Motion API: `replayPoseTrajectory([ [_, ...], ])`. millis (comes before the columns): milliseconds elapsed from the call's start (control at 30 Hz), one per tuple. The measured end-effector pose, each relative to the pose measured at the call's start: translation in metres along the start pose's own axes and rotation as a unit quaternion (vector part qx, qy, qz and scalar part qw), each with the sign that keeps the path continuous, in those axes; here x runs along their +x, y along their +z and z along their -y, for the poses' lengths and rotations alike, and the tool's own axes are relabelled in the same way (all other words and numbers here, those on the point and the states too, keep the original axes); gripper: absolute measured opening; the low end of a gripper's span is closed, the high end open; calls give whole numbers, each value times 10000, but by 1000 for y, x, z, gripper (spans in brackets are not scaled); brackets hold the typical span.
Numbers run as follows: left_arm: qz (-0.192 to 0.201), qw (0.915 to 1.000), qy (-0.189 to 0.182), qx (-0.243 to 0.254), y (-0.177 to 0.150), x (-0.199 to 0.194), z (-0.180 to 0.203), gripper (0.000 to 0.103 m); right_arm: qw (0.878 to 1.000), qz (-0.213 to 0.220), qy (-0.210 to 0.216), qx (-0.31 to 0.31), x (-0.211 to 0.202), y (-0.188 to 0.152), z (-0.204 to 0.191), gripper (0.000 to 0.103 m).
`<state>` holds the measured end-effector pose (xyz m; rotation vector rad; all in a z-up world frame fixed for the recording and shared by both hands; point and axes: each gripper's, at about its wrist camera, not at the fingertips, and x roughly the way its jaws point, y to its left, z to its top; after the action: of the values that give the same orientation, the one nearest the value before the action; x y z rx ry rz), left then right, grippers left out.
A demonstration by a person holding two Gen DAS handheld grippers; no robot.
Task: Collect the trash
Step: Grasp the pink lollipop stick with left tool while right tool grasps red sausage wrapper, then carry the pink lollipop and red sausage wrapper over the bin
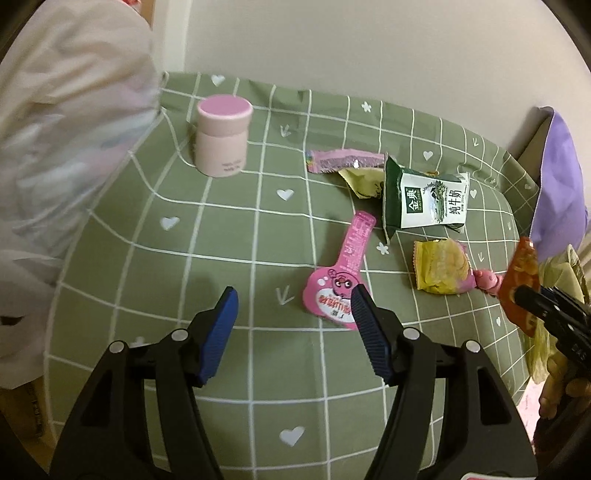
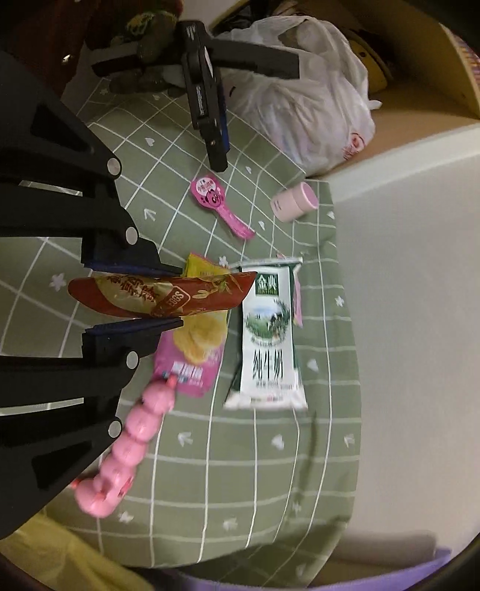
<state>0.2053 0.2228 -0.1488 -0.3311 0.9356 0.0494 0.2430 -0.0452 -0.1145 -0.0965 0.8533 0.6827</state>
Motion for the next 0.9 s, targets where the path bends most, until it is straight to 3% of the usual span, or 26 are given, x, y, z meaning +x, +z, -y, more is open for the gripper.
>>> replayPoseTrajectory([
  [200,-244,9994,-138,218,0,20,16,53,9996,22,-152,232,-13,-12,14,21],
  [333,-266,9984,34,508,0,31,30,39,9990,1,-277,346,-18,-19,21,21],
  [467,-297,9978,83,583,1,39,37,18,9981,-11,-433,437,-26,-28,26,21],
  [533,-284,9980,-66,558,1,37,40,14,9975,-9,-482,508,-29,-32,29,21],
  [900,580,9899,-469,1205,11,-7,88,14,9963,45,-607,608,-39,-38,32,21],
])
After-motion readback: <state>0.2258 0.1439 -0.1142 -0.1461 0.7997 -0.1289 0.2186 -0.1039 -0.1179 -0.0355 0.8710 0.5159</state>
